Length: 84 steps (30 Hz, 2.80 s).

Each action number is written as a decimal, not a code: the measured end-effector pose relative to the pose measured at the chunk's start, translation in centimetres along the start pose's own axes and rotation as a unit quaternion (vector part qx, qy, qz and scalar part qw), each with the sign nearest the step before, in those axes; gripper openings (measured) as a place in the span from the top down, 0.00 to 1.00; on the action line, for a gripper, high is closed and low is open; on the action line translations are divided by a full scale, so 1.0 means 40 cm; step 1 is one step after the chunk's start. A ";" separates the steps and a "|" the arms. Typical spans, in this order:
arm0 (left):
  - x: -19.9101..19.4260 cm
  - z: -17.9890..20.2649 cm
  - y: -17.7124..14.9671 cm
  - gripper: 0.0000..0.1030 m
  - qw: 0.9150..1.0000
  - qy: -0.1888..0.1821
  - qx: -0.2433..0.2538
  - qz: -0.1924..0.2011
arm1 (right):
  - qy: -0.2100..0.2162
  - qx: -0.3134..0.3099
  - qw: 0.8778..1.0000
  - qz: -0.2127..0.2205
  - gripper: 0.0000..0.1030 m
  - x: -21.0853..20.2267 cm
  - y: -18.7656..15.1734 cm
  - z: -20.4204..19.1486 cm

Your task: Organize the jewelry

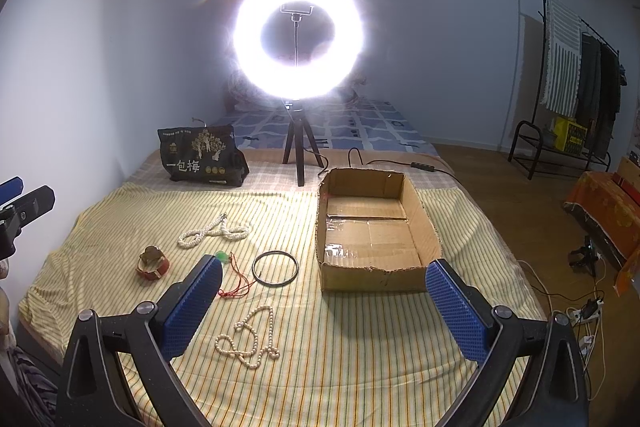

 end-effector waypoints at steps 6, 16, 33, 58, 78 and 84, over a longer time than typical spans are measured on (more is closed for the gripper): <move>0.001 0.001 -0.002 0.00 1.000 0.001 0.000 -0.002 | 0.007 -0.006 1.000 -0.007 0.00 0.009 -0.006 -0.009; 0.020 -0.008 -0.015 0.00 1.000 0.001 -0.009 -0.012 | 0.013 -0.008 1.000 -0.023 0.00 0.025 -0.008 -0.008; 0.116 -0.129 -0.042 0.00 0.994 0.005 -0.056 -0.097 | 0.060 -0.026 0.989 -0.135 0.05 0.146 -0.070 -0.004; 0.467 -0.184 -0.106 0.27 0.948 -0.034 -0.093 -0.303 | 0.142 -0.198 0.932 -0.268 0.09 0.338 -0.201 -0.135; 0.632 -0.167 -0.195 0.48 0.911 -0.052 -0.119 -0.390 | 0.138 -0.217 0.911 -0.323 0.01 0.470 -0.254 -0.168; 0.663 -0.151 -0.224 0.55 0.905 -0.045 -0.116 -0.407 | 0.146 -0.213 0.911 -0.320 0.04 0.476 -0.253 -0.171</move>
Point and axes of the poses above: each gripper's, at about its wrist camera, not at the fingertips, and x roughly the way its jaws point, z to its right, y to its top, the point moved 3 cm from there along x, roughly the way its jaws point, and after that the axes turned 2 degrees about -z, right-handed, at the moved point
